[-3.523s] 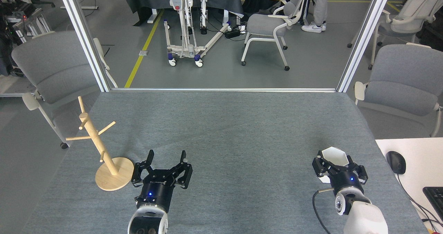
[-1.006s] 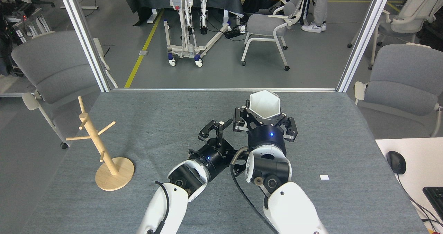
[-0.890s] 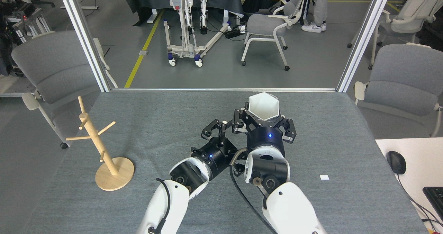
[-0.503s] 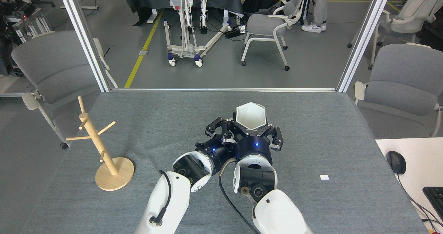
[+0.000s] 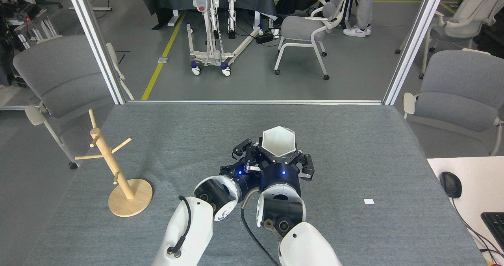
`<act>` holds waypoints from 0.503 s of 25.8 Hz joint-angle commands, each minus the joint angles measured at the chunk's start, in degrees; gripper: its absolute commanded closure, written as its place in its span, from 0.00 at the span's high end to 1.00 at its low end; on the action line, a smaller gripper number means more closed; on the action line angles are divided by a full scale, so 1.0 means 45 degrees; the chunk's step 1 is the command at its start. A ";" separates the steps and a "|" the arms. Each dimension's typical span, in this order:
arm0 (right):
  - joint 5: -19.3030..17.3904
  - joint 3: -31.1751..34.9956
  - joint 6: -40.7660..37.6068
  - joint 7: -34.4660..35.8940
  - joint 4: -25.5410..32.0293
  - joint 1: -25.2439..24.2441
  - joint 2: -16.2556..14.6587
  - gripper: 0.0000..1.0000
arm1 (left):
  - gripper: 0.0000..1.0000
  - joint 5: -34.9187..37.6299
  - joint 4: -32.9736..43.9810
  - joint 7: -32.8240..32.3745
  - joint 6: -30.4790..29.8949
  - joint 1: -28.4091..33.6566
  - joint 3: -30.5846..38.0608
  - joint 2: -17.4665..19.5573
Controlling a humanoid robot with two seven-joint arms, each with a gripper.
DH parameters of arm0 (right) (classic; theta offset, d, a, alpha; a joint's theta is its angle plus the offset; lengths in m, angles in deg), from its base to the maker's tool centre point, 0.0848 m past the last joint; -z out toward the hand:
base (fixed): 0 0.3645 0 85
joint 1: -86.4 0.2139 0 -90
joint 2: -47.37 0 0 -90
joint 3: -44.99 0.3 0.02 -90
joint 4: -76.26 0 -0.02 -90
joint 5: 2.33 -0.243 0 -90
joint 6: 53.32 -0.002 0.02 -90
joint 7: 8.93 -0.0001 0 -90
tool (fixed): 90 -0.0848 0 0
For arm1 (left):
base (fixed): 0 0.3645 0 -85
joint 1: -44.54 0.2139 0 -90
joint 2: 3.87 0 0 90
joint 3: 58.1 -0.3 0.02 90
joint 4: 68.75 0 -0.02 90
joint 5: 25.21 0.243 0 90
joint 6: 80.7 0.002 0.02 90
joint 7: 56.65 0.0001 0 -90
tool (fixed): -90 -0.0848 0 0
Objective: Hang cup on storage rack
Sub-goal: 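Grasp the cup with the left gripper beside the right gripper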
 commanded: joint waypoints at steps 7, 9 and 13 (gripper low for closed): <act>0.0003 0.0022 -0.0621 0.0152 -0.0059 0.0002 0.0017 0.95 | 0.00 -0.0422 -0.0052 -0.0086 -0.0645 0.0043 0.0052 0.0097; -0.0056 0.0061 -0.0641 0.0425 -0.0059 0.0002 0.0017 0.98 | 0.00 -0.0383 -0.0052 -0.0086 -0.0645 0.0141 0.0052 0.0136; -0.0134 0.0100 -0.0660 0.2397 -0.0039 0.0022 0.0075 0.98 | 0.00 -0.0285 -0.0130 -0.0086 -0.0547 0.0551 0.0052 0.0194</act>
